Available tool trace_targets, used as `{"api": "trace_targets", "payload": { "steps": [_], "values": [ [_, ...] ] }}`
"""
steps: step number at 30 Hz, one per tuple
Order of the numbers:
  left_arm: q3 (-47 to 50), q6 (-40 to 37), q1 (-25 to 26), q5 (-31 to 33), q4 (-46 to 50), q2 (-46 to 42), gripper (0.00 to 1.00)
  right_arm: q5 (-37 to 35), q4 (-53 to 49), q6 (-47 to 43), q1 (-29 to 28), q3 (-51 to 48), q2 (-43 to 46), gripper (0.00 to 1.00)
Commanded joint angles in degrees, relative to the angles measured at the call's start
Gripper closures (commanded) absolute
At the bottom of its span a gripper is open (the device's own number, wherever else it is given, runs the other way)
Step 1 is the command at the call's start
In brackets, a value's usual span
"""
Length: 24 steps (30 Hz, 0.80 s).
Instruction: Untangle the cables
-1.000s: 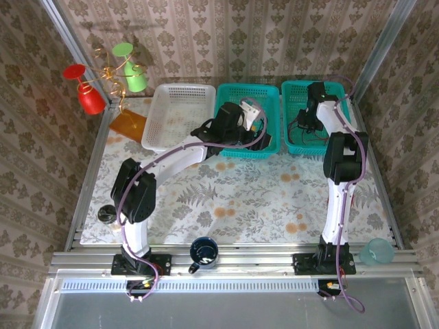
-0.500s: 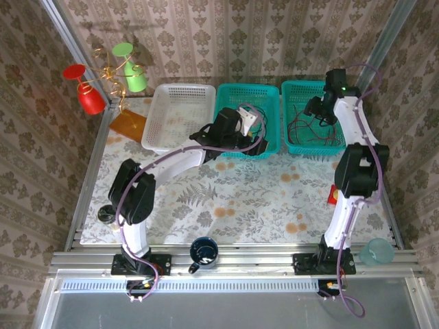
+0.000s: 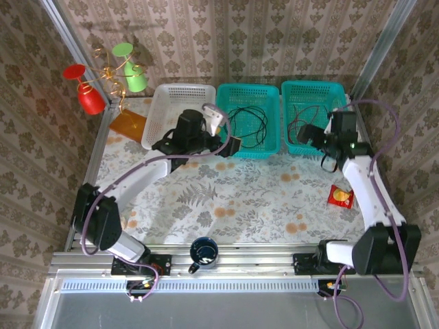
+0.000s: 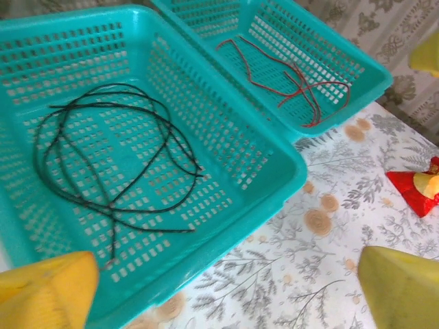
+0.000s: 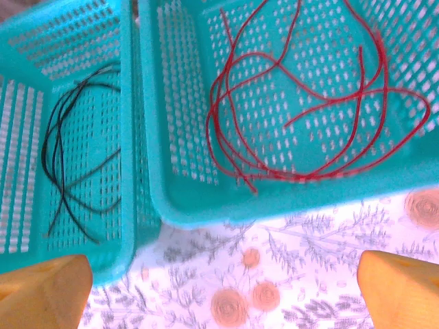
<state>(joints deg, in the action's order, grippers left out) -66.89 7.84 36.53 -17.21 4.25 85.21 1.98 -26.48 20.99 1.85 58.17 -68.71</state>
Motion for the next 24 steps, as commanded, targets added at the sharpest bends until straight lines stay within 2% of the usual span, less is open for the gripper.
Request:
{"api": "trace_targets", "payload": {
  "steps": [1,7,10,12,17,20,24],
  "values": [
    [5.33,-4.48,-2.71,-0.98,-0.84,-7.02,0.0,-4.87,13.26,-1.48,-1.49,-11.62,8.05,0.0],
    [18.06,-4.76,-12.08,0.52,-4.76,-19.7,0.0,-12.37,36.67,-8.97,-1.49,-33.97,17.88,0.0],
    [25.58,-4.42,-17.16,5.9,-8.83,-25.5,0.0,-14.92,44.62,-14.16,-1.5,-39.43,17.23,0.0],
    [30.27,-3.58,-20.84,10.22,-11.81,-28.46,0.0,-16.95,48.97,-14.54,-1.25,-41.03,14.13,0.0],
    [41.57,-4.77,-29.09,14.91,-26.69,-31.47,0.0,-14.81,65.54,-13.82,-1.41,-42.2,2.05,0.0],
    [45.76,-7.15,-33.05,17.8,-34.19,-30.27,0.0,-13.91,71.02,-15.36,-1.58,-40.1,-4.53,0.0],
    [47.8,-10.74,-36.05,17.25,-40.04,-24.83,0.0,-11.45,78.46,-14.82,-1.23,-39.72,-12.1,0.0]
  ]
}}
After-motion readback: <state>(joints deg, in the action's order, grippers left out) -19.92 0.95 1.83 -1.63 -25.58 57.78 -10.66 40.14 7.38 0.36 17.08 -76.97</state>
